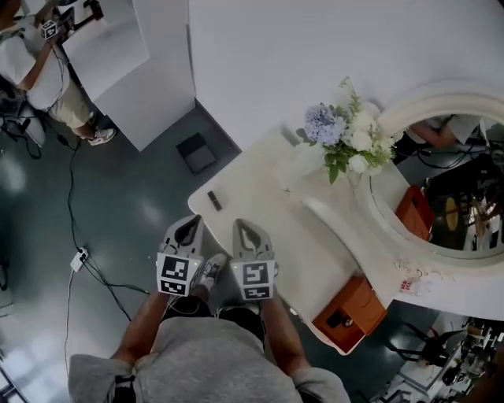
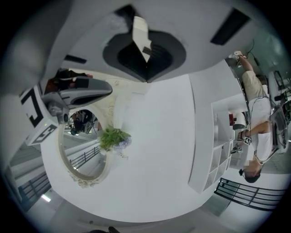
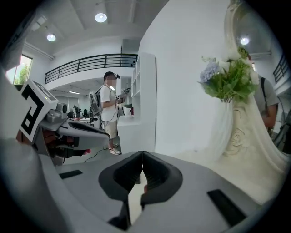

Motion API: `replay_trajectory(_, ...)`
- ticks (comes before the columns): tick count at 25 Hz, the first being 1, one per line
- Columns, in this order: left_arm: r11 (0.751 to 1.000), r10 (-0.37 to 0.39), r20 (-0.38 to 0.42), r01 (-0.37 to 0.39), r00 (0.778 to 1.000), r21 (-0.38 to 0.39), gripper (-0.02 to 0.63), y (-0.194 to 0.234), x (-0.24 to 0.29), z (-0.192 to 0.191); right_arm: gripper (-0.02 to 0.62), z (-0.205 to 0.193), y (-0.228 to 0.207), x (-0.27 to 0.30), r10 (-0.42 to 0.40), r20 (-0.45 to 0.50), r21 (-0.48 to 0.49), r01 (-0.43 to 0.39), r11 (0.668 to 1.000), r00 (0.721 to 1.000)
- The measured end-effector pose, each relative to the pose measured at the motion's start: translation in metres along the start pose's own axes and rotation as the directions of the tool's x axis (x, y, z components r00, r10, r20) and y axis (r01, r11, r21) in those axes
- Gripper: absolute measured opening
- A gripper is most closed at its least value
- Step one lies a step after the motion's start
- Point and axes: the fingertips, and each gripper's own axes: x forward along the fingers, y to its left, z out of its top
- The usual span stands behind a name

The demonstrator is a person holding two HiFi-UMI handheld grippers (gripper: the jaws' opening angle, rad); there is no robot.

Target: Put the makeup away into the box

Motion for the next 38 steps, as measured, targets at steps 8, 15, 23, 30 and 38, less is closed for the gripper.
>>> replay_trajectory(8,0.999,0.018,-0.067,-0.020,0.998,-0.034,0.000,0.047,0.022,-0.039,0.030,-0.030,0.022,0.076,0.096,-0.108,-0.014,-0.098,0.995,0.989)
replay_trajectory(15,0.995,0.035,-0.125,-0.046,0.992,-0.084,0.000,0.071,0.033,-0.072,0.184,-0.078,0.031,0.123,0.150,-0.257,0.003,-0.155,0.988,0.955)
replay_trajectory(23,0.990,0.042,-0.165,-0.063,0.985,-0.126,0.000,0.085,0.043,-0.100,0.184,-0.113,0.032,0.154,0.149,-0.352,-0.022,-0.167,0.986,0.924)
replay_trajectory(30,0.989,0.038,-0.184,-0.063,0.982,-0.134,0.000,0.087,0.047,-0.112,0.183,-0.131,0.028,0.168,0.132,-0.391,-0.035,-0.158,0.987,0.911)
replay_trajectory(38,0.990,0.042,-0.185,-0.066,0.982,-0.125,0.000,0.090,0.044,-0.112,0.110,-0.136,0.026,0.169,0.106,-0.401,-0.063,-0.143,0.988,0.910)
